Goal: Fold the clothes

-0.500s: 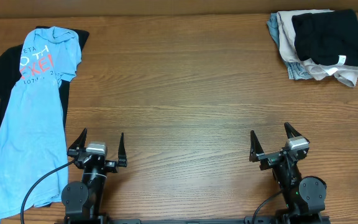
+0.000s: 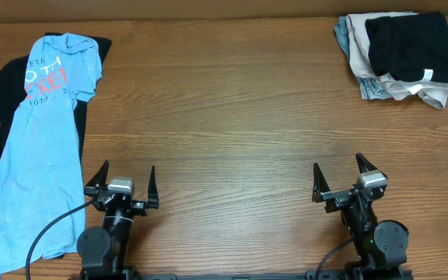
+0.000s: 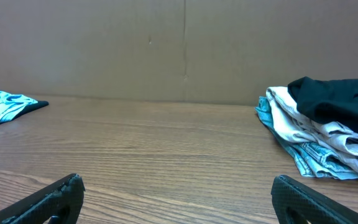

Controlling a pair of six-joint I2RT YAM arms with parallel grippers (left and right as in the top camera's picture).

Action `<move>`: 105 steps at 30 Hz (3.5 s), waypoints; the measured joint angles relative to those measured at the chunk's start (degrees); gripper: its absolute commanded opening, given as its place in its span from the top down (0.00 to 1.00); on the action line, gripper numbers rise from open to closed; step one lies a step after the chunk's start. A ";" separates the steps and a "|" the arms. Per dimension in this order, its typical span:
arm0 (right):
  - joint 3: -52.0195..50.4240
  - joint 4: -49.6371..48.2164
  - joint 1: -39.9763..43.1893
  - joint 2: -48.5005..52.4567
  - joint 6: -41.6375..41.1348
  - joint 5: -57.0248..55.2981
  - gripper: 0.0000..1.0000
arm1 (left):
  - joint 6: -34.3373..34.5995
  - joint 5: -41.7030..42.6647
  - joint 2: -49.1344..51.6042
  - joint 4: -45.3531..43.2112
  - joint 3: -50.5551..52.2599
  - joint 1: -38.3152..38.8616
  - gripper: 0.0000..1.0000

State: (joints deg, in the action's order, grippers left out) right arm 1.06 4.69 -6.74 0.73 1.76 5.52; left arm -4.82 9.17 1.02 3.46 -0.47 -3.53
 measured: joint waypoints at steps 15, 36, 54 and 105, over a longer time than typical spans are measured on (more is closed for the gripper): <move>0.00 0.02 0.00 0.00 0.00 0.02 0.00 | 0.00 0.00 0.00 0.00 0.00 0.00 0.00; 0.00 0.28 0.00 0.00 1.27 -3.98 0.00 | 0.00 -0.04 0.00 0.00 0.00 0.00 0.00; 0.00 -5.81 0.00 0.00 1.44 -5.99 0.00 | 0.00 -1.51 0.00 -1.33 0.00 0.00 0.00; 69.20 42.93 0.00 62.73 1.44 4.83 0.00 | -3.21 -0.07 65.75 45.44 -71.87 0.00 0.00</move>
State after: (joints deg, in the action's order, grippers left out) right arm 70.26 47.62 -6.74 63.46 3.20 10.35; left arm -8.03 9.10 66.76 48.90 -72.34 -3.53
